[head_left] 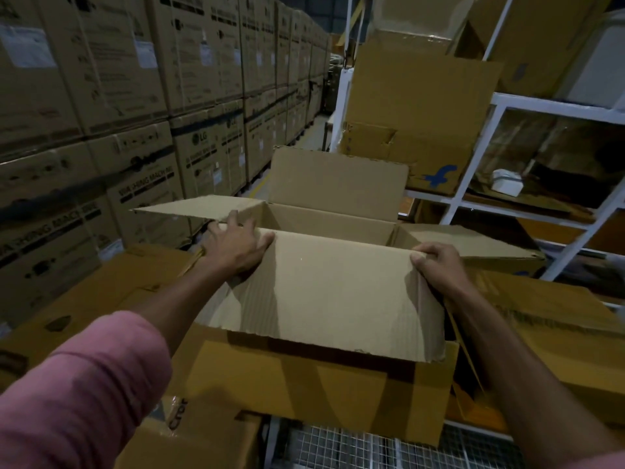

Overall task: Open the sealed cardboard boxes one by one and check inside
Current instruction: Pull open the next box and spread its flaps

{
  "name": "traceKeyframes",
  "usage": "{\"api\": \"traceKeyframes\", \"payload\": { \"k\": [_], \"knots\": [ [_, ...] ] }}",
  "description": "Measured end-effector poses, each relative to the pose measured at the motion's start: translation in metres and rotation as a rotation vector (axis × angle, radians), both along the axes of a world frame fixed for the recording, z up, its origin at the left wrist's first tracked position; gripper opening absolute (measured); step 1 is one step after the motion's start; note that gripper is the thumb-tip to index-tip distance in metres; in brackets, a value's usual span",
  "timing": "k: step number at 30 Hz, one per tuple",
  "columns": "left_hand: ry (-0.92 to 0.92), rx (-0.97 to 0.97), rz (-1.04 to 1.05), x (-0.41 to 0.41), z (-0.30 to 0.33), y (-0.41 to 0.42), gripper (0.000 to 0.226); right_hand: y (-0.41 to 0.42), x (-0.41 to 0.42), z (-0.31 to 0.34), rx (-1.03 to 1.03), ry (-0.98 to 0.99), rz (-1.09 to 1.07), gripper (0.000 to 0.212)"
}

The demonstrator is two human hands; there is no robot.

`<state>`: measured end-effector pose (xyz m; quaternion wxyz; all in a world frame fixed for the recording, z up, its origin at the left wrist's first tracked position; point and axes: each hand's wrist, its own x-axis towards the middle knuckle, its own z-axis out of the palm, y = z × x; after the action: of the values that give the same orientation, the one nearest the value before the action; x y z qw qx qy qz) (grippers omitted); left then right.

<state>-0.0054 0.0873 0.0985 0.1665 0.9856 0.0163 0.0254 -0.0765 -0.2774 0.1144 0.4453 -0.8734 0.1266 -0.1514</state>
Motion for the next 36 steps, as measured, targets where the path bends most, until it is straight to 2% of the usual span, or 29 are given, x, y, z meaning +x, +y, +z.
{"api": "traceKeyframes", "payload": {
  "k": [3, 10, 16, 20, 28, 32, 36],
  "knots": [
    [0.044, 0.011, 0.007, -0.011, -0.017, -0.002, 0.074, -0.004, -0.009, -0.027, -0.059, 0.052, -0.009, 0.010],
    [0.176, 0.057, 0.045, -0.033, -0.060, 0.000, 0.072, -0.004, -0.024, -0.080, -0.341, 0.242, 0.067, 0.001],
    [0.138, 0.274, 0.051, -0.055, -0.084, 0.001, 0.069, 0.005, -0.040, -0.098, -0.641, 0.333, 0.117, 0.023],
    [0.126, 0.286, -0.057, -0.058, -0.079, -0.007, 0.068, 0.016, -0.045, -0.094, -0.894, 0.351, 0.073, 0.035],
    [0.339, 0.147, -0.205, -0.056, -0.067, -0.019, 0.059, 0.024, -0.033, -0.087, -0.798, 0.543, 0.272, 0.064],
    [0.390, 0.179, -0.226, -0.042, -0.070, -0.010, 0.065, 0.025, -0.029, -0.075, -0.770, 0.620, 0.325, 0.063],
    [0.439, 0.213, -0.249, -0.032, -0.069, -0.005, 0.068, 0.028, -0.024, -0.068, -0.751, 0.671, 0.407, 0.052]
  ]
}}
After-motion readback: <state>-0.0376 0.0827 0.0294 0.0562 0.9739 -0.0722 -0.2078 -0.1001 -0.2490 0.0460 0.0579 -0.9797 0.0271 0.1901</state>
